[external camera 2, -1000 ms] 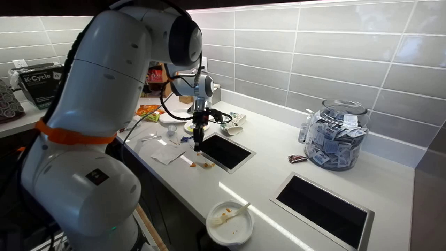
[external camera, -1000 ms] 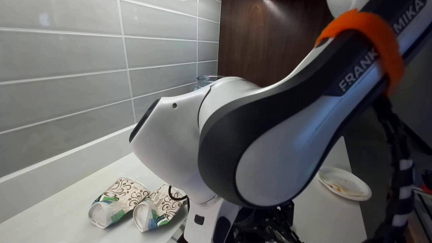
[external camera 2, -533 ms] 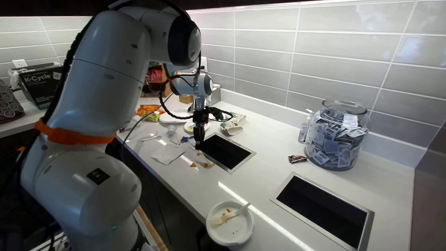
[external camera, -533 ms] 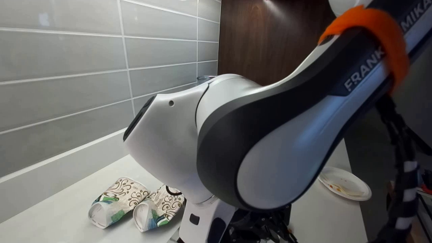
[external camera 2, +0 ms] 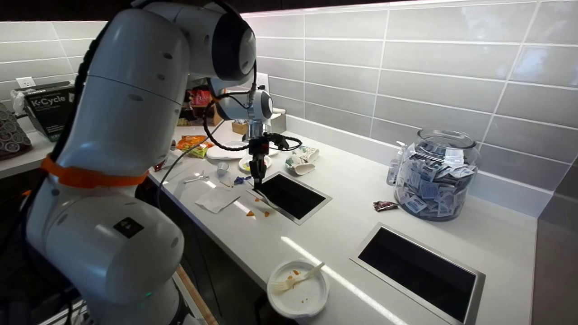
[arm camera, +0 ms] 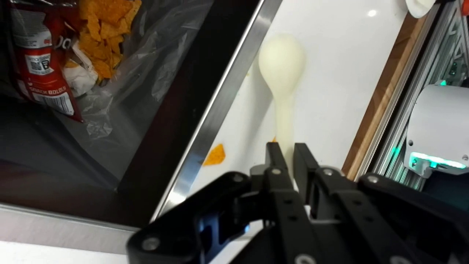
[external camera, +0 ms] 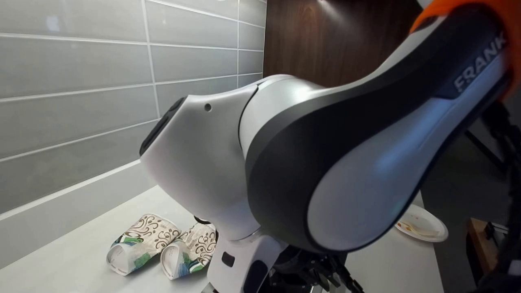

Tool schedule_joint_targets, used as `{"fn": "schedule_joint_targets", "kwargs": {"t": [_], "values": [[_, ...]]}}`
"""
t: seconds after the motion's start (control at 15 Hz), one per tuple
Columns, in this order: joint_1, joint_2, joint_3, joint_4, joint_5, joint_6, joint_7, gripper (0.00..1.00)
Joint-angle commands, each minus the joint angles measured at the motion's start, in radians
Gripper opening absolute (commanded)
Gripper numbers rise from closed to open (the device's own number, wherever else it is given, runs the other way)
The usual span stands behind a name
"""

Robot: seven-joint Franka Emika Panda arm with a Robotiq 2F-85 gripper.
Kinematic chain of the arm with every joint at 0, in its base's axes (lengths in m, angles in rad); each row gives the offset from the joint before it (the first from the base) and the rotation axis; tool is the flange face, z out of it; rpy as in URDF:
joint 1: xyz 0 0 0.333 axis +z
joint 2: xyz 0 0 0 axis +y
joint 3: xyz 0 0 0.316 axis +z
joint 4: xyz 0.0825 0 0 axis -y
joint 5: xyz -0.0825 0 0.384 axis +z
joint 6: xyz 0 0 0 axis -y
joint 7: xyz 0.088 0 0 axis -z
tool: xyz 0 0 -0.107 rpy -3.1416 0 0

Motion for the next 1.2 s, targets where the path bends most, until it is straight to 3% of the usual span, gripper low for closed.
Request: {"fn": "schedule_joint_targets", "kwargs": {"t": [0.0, 0.53, 1.13], "values": [[-0.005, -0.041, 0.002, -0.041, 0.003, 0.003, 0.014, 0.03], [-0.014, -0.090, 0.034, -0.079, 0.071, -0.125, -0.029, 0.03], [-0.031, -0.054, 0.035, -0.122, 0.108, -0.065, -0.124, 0.03]]}}
